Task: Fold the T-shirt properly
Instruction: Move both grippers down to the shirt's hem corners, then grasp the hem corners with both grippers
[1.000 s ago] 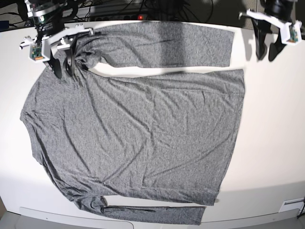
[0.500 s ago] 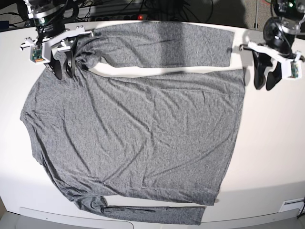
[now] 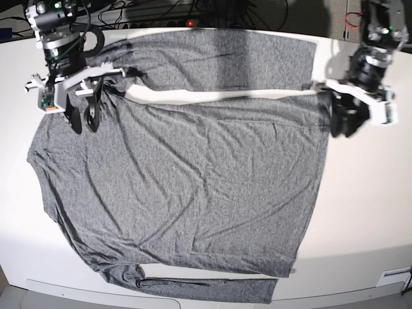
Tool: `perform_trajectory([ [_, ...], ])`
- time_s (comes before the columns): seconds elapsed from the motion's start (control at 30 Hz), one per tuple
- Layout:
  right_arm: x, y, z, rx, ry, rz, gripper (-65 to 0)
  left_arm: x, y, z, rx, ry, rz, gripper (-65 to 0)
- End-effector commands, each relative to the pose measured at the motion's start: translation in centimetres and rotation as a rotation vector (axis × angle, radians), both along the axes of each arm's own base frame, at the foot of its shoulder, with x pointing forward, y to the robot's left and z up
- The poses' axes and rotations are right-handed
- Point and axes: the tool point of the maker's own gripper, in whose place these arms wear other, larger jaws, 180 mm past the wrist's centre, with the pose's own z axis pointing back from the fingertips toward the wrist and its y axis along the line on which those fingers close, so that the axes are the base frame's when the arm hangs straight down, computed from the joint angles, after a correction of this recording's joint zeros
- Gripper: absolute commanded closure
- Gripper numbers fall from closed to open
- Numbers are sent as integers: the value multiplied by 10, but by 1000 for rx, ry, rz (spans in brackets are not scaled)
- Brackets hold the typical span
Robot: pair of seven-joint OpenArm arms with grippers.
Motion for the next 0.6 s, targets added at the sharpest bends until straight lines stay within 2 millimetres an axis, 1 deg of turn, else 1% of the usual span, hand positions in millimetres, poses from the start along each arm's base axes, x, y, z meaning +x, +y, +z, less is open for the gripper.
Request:
perform_trajectory([
  [0.0,2,0,11,-8,-40,5,-178,2,-6,4,-12,-26,-18,-187],
  [0.07,2,0,11,-7,-38,5,-178,-2,-17,-7,33,1,-58,-187],
  [0.2,0,-1,5,-10,-2,1,-178,-6,-26,-17,172,17,-120,-196],
  [0.23,0,-1,5,-10,0,1,-178,-6,-28,-19,182,20,-129,-217],
  [0.27,0,-1,4,-10,2,1,-178,-7,-29,-19,192,21,-135,-252],
  [0.33,0,-1,3,-11,6,0,-178,-7,-30,-21,201,24,-139,-347],
  [0.4,0,-1,2,-11,14,-1,-178,-7,-26,-25,203,36,-123,-437],
  [0.43,0,-1,1,-12,23,-2,-178,-8,-23,-28,205,48,-104,-452],
  [0.57,0,-2,-1,-12,34,-4,-178,-8,-5,-47,213,105,-22,-451],
])
